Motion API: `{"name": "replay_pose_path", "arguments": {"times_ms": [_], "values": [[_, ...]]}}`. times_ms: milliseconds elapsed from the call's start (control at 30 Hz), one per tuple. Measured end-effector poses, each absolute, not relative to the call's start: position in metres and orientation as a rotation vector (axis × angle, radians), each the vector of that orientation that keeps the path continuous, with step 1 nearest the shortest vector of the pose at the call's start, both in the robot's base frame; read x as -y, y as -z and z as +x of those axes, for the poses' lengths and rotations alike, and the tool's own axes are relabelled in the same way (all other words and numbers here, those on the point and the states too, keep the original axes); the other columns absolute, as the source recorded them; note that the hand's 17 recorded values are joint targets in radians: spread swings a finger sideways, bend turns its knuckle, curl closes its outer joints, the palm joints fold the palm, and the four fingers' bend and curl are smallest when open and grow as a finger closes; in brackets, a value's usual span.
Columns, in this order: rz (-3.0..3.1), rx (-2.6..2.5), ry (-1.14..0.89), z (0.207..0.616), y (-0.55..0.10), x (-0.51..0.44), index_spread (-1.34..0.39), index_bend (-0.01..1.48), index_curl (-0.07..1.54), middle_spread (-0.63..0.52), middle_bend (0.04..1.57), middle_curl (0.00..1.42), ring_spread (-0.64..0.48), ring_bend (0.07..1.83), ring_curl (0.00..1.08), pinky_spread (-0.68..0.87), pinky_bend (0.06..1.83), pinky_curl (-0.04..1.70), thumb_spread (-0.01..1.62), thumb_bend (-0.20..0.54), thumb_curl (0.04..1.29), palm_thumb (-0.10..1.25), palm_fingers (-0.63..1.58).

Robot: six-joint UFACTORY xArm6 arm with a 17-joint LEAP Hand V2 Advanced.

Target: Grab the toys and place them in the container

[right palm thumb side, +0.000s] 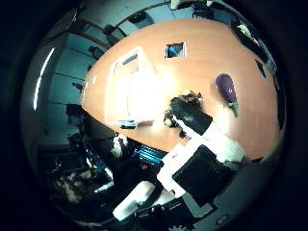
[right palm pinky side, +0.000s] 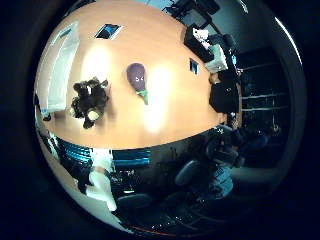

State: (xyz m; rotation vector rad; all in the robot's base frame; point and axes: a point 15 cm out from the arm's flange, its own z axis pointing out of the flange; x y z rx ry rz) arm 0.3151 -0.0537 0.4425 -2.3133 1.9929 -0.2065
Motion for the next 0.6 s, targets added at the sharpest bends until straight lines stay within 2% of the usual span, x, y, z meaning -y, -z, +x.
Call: {"name": "replay_pose_path", "arguments": {"times_ms": [233, 600], "values": [[-2.293, -2.029, 0.161, 0.326, -0.430, 0.061, -0.44, 0.18, 0.34, -0.08, 0.20, 0.31, 0.15, 0.28, 0.18, 0.44, 0.27, 0.22, 1.14, -0.021, 0.30, 0.70, 0.41], [-2.092, -2.221, 0.198, 0.343, -0.421, 0.127, -0.39, 0.17, 0.31, -0.07, 0.20, 0.33, 0.15, 0.31, 0.19, 0.44, 0.28, 0.23, 1.14, -0.024, 0.29, 0.63, 0.42]]}}
